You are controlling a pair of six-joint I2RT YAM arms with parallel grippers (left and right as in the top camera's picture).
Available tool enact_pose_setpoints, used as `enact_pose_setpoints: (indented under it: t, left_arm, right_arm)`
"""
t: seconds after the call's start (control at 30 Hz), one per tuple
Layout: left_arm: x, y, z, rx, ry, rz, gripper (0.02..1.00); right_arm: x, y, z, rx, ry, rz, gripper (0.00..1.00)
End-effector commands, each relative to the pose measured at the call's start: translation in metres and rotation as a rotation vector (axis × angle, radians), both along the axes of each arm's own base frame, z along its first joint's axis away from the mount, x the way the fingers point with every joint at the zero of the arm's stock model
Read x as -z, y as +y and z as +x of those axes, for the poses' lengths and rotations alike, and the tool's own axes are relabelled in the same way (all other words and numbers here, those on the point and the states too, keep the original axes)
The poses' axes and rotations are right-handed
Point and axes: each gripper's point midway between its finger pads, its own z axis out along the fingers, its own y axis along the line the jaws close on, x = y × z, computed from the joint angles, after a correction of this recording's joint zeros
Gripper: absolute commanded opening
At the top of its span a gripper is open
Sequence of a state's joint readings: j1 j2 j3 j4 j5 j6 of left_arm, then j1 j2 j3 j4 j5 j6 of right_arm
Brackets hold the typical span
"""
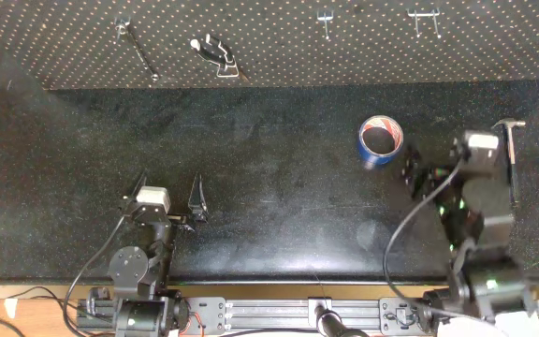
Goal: Place Tools Onto Pegboard
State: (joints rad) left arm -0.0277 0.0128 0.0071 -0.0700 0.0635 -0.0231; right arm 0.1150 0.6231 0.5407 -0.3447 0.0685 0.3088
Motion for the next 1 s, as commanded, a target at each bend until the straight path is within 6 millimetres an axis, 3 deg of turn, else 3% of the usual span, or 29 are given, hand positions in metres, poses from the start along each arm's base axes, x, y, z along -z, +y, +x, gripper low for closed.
enact_pose_setpoints:
  t: [0.03,0.13,0.2,0.33,0.47,0.63,0.73,0.83,0.9,0.97,1.0]
  left_arm:
    - [0.001,0.001,0.0,-0.008,0.001,0.006,0.996]
    - [0.001,0.001,0.0,-0.008,0.001,0.006,0.996]
    - [0.001,0.001,0.0,-0.008,0.001,0.006,0.996]
    - [0.001,0.001,0.0,-0.008,0.001,0.006,0.996]
    - [0.001,0.001,0.0,-0.008,0.001,0.006,0.996]
    - [0.001,0.001,0.0,-0.008,0.001,0.006,0.996]
    - [0.001,0.001,0.0,-0.008,0.001,0.006,0.998]
    - [0.001,0.001,0.0,-0.008,0.001,0.006,0.996]
    - [0.001,0.001,0.0,-0.008,0.001,0.006,0.996]
    - [0.001,0.001,0.0,-0.008,0.001,0.006,0.993]
    - [0.001,0.001,0.0,-0.008,0.001,0.006,0.996]
  right_arm:
    - [-0.019,0.023,0.015,-0.049,0.304,-0.003,0.958]
    - [0.005,0.041,0.034,-0.097,0.514,-0.059,0.958]
    - [0.032,0.056,0.051,-0.134,0.61,-0.075,0.958]
    - [0.082,0.081,0.064,-0.196,0.769,-0.073,0.958]
    - [0.104,0.097,0.082,-0.221,0.808,-0.088,0.958]
    - [0.139,0.107,0.083,-0.249,0.891,-0.066,0.961]
    - [0.144,0.106,0.082,-0.248,0.902,-0.068,0.763]
    - [0.151,0.105,0.081,-0.244,0.922,-0.075,0.404]
    - [0.154,0.105,0.079,-0.252,0.935,-0.085,0.22]
    - [0.155,0.1,0.079,-0.241,0.939,-0.111,0.08]
    - [0.156,0.095,0.078,-0.222,0.945,-0.136,0.082]
